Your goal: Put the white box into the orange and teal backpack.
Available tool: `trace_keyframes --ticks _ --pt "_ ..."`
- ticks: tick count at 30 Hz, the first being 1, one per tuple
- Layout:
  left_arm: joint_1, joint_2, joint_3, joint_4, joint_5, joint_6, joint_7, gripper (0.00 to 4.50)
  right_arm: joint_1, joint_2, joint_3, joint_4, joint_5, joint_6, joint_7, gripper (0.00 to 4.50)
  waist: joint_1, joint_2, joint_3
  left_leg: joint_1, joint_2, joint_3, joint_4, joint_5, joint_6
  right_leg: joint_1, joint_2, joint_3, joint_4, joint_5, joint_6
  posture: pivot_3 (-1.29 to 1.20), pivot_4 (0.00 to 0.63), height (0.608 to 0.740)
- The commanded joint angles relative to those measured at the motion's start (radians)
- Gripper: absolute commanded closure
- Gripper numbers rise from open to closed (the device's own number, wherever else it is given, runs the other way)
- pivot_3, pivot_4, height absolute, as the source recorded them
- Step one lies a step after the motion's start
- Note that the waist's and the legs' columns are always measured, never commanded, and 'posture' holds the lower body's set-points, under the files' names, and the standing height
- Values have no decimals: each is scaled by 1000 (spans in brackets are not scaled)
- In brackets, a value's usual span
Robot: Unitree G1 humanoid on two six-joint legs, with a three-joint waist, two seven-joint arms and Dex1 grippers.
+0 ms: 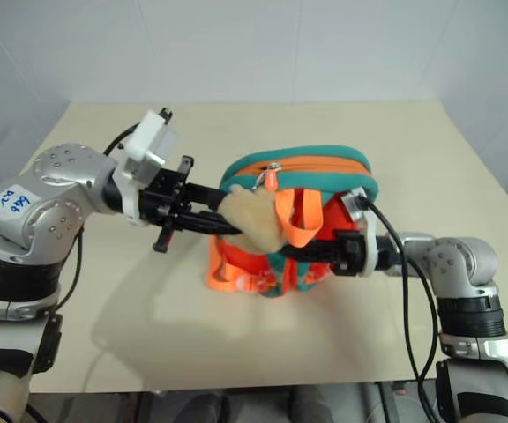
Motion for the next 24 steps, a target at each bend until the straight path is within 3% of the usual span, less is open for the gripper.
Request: trace_keyframes --ticks 1,10,18,24 --pt "-27 58 64 26 -6 -18 -32 3939 5 5 -19 -23 20 -3 -4 3181 -1 0 0 0 0 0 0 0 0 0 0 0 0 0 0 0 150 740" --pt "-26 270 104 170 4 19 -164 3939 16 0 -27 -35 33 5 -12 3181 -17 0 0 0 0 0 -1 -1 3 0 0 0 0 0 0 0 150 740" --pt "-36 329 101 280 14 45 -211 3939 30 1 -36 -49 50 7 -29 3181 -23 0 0 0 0 0 -1 -2 3 0 0 0 1 0 0 0 150 740" --pt "66 366 22 368 128 -23 -240 3939 48 2 -47 -68 70 9 -51 3181 -23 0 0 1 0 1 -2 -2 3 0 0 0 0 0 -1 0 150 740"
